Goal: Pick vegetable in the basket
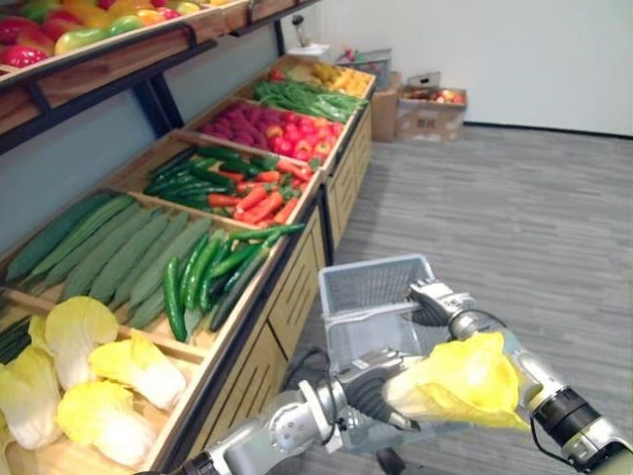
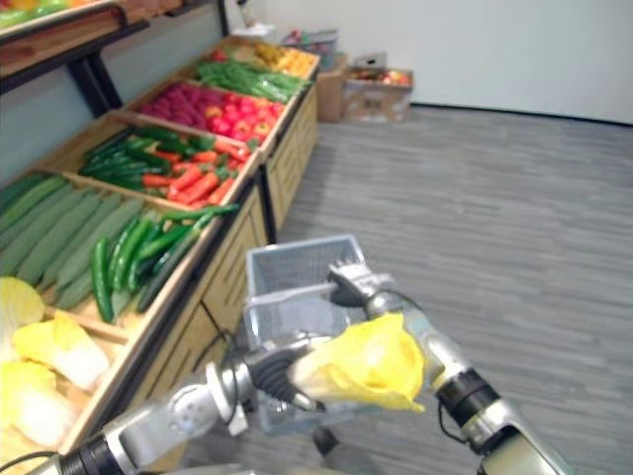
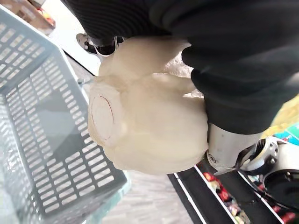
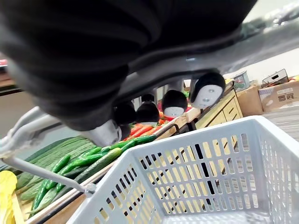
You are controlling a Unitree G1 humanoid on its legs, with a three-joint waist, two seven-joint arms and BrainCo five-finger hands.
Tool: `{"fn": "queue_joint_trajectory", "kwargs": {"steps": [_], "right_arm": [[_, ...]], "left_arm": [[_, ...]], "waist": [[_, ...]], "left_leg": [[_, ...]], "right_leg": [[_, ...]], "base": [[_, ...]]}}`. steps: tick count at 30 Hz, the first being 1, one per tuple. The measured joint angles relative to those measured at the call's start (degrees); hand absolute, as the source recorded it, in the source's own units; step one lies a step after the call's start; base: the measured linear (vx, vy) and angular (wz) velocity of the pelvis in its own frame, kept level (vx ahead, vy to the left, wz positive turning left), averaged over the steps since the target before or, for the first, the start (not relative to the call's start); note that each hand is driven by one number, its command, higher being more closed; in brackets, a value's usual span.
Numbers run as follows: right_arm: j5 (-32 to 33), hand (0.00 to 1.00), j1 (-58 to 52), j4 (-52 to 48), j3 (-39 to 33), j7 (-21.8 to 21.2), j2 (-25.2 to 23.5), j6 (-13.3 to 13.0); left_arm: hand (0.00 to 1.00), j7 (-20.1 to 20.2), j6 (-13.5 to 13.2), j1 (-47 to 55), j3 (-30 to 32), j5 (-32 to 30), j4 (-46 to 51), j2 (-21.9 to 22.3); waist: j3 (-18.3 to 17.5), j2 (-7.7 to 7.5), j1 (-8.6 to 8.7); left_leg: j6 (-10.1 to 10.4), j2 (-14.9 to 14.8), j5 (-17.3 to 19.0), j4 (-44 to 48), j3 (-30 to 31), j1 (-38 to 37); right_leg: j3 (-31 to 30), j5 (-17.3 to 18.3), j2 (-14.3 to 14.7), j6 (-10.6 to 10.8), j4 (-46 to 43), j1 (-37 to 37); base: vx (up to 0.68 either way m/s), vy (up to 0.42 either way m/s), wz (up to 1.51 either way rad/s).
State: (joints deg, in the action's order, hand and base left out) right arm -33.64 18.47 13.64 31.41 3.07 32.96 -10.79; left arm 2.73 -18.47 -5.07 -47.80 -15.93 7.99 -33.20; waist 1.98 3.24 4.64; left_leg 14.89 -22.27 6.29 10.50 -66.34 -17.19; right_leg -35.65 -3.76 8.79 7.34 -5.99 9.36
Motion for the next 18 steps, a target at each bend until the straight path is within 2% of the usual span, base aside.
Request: {"fn": "queue_joint_trajectory", "kwargs": {"steps": [5,9,14,18], "right_arm": [[0.12,1.00,1.37,-1.00,3.34,-1.18,1.40,-0.28],[0.52,1.00,3.69,-2.86,5.27,-2.70,2.93,-2.57],[0.99,1.00,4.89,-3.95,5.45,-3.11,4.55,-3.11],[0.96,1.00,5.28,-3.94,5.11,-3.13,5.62,-2.97]], "left_arm": [[1.00,1.83,-0.41,-0.55,-4.04,-0.05,-2.44,-0.33],[1.00,2.84,-0.50,-2.38,-6.67,-0.22,-4.30,-0.81],[1.00,3.97,-1.71,-4.24,-8.66,-0.22,-4.35,-1.42],[1.00,4.84,-1.83,-4.24,-9.78,-0.22,-4.35,-3.77]], "waist": [[0.39,-0.07,0.05],[1.92,-0.40,0.38],[2.95,-0.43,0.51],[3.82,-0.45,1.23]], "left_leg": [[0.05,-1.13,1.80,3.14,-0.59,0.07],[0.21,-2.60,3.86,6.65,-0.76,1.07],[-0.19,-4.11,5.54,10.00,-0.74,2.25],[-0.45,-4.97,6.56,11.82,-0.70,2.99]], "right_leg": [[-0.60,0.00,0.03,0.01,0.00,0.00],[-0.91,-0.12,0.07,0.21,-0.01,0.62],[-0.92,-0.24,0.02,0.39,-0.01,1.30],[-0.77,-0.33,-0.15,0.52,-0.01,1.54]], "base": [[-0.07,0.036,-0.08],[-0.04,0.042,-0.05],[-0.01,0.038,-0.01],[0.00,0.042,0.02]]}}
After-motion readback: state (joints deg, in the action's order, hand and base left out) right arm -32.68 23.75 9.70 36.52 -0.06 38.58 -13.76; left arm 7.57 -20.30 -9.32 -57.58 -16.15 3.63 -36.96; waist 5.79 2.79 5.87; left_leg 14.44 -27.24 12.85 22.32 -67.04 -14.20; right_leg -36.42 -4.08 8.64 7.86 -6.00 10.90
